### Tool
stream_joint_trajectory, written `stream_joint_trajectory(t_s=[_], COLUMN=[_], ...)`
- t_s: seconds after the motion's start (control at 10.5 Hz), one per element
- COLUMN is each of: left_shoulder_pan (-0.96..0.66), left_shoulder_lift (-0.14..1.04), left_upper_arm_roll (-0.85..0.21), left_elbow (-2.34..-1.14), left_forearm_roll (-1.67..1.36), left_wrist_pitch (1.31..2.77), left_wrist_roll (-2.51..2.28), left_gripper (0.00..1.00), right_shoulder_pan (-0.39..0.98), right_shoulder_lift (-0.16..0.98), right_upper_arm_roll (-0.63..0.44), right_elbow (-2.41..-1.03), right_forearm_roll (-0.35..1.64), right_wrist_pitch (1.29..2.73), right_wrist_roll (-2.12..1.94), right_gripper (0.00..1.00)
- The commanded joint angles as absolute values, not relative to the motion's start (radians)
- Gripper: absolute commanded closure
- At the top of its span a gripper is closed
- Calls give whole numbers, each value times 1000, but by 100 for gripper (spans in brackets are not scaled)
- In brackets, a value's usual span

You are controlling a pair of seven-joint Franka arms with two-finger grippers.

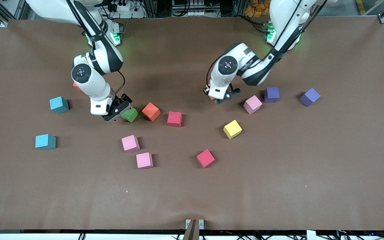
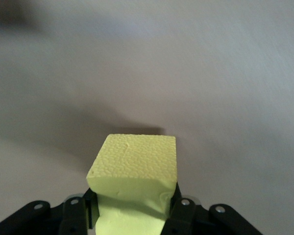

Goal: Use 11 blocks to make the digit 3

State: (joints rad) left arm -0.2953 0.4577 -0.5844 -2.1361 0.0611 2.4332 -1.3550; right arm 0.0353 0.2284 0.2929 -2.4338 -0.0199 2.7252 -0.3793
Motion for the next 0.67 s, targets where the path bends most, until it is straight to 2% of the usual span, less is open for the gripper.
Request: stream_joint_trajectory(t_s=[0.0,0.19,0.48,0.57], left_shoulder_pan=[-330,-374,-445,-471], left_shoulder_lift=[436,436,446,445], left_upper_arm_roll=[-612,-615,-615,-615], left_elbow=[-2126,-2122,-2040,-2034], left_forearm_roll=[112,117,117,117], left_wrist_pitch=[2422,2410,2219,2200], left_wrist_roll=[-1332,-1258,-1106,-1088], left_gripper=[76,76,77,77], right_shoulder_pan=[40,47,31,8], right_shoulder_lift=[258,271,244,224], right_upper_arm_roll=[293,293,296,298], right_elbow=[-2451,-2453,-2444,-2436], right_forearm_roll=[-17,-17,-17,-15], right_wrist_pitch=[2779,2793,2754,2720], right_wrist_roll=[-406,-408,-469,-513], right_gripper=[0,0,0,0])
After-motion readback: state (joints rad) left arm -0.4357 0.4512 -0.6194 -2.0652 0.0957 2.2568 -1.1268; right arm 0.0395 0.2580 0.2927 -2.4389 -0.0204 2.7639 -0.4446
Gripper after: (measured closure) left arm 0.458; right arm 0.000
